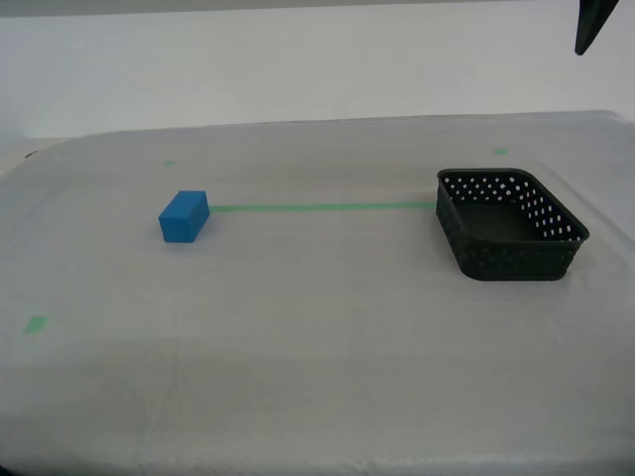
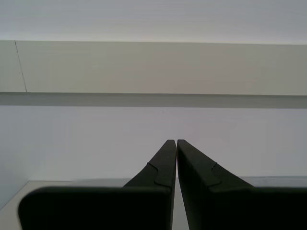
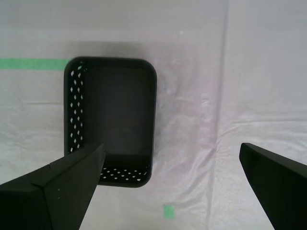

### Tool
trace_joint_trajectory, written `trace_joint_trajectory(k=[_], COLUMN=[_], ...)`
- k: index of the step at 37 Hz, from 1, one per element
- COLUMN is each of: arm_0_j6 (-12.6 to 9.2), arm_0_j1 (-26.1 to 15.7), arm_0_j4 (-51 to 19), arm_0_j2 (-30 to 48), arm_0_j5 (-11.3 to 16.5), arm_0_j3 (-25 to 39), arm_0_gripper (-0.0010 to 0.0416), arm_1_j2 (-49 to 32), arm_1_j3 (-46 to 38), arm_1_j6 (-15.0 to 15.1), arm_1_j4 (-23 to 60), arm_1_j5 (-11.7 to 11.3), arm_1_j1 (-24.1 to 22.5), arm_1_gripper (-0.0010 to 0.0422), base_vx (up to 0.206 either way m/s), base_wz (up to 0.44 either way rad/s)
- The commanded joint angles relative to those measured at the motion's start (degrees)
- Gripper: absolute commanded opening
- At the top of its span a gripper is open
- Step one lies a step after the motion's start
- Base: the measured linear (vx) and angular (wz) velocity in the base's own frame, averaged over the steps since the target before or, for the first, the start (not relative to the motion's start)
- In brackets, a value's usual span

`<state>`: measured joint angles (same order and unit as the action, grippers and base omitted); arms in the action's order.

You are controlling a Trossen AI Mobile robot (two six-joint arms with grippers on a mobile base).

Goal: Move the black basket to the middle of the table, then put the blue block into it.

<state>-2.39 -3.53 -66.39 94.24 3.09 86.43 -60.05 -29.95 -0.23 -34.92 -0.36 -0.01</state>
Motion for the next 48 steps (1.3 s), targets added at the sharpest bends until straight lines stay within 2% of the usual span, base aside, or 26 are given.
trace_joint_trajectory(k=[1, 19, 39, 48], arm_0_j6=[-0.17, -0.81, -1.81, -3.41], arm_0_j1=[-0.52, -2.54, -2.67, -3.54], arm_0_j4=[1.53, 4.59, 15.41, 20.59], arm_0_j2=[1.64, 7.63, 7.61, 7.65], arm_0_j5=[-0.15, -0.17, -0.13, -0.15], arm_0_j3=[-1.05, -2.25, -14.56, -18.73], arm_0_gripper=[0.0394, 0.0394, 0.0394, 0.0394], arm_1_j2=[0.02, 0.02, 0.02, 0.02], arm_1_j3=[-0.02, -0.02, -0.02, -0.02], arm_1_j6=[0.09, 0.09, 0.09, 0.09], arm_1_j4=[-0.33, -0.33, -0.31, -0.31], arm_1_j5=[-0.04, -0.04, -0.04, -0.04], arm_1_j1=[-0.02, -0.02, -0.02, -0.02], arm_1_gripper=[0.0000, 0.0000, 0.0000, 0.0000], base_vx=[0.000, 0.000, 0.000, 0.000], base_wz=[0.000, 0.000, 0.000, 0.000])
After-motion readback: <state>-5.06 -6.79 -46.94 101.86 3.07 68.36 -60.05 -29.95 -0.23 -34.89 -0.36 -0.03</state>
